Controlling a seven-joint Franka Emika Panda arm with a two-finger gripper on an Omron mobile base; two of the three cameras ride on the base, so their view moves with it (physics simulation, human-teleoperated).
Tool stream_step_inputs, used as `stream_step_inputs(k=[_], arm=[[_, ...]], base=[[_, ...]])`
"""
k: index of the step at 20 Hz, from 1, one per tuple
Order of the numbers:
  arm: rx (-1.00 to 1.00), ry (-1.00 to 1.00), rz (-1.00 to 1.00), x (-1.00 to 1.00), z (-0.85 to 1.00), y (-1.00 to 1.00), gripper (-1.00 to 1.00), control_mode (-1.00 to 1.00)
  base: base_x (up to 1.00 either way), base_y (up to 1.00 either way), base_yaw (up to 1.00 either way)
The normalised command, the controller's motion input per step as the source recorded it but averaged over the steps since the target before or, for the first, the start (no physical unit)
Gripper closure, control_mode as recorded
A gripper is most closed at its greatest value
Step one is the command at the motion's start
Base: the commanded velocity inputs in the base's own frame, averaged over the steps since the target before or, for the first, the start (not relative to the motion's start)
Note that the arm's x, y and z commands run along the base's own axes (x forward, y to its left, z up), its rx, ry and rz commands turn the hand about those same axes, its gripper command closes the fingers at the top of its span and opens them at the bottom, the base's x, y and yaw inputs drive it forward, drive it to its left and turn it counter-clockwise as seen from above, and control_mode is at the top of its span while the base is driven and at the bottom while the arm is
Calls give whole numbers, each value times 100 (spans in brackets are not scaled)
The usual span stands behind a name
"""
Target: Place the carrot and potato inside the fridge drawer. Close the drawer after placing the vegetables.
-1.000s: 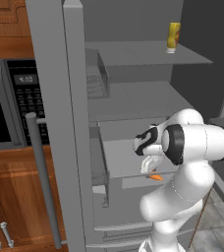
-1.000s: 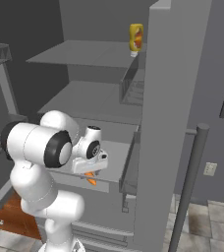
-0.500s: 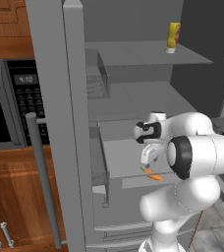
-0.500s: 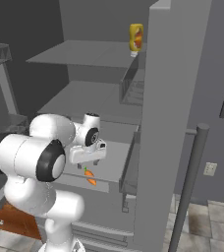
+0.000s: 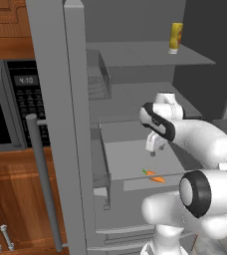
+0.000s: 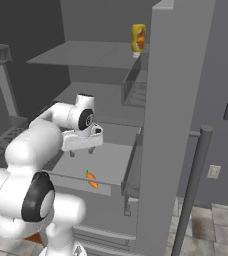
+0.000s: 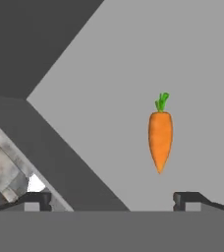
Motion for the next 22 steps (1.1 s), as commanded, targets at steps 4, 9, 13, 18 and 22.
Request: stream_step_inputs(k=[4, 9, 13, 18, 22], arm=[[0, -9, -9, -89, 65, 0, -100, -100], [0, -5, -9, -77, 41, 4, -100, -100], [0, 0, -4, -51, 7, 20, -100, -100], [0, 3, 1, -3, -4, 11, -100, -100], [0, 0, 0, 0, 0, 0, -100, -100]], base=[[0, 0, 0], [0, 0, 0], [0, 0, 0], [0, 0, 0], [0, 0, 0]])
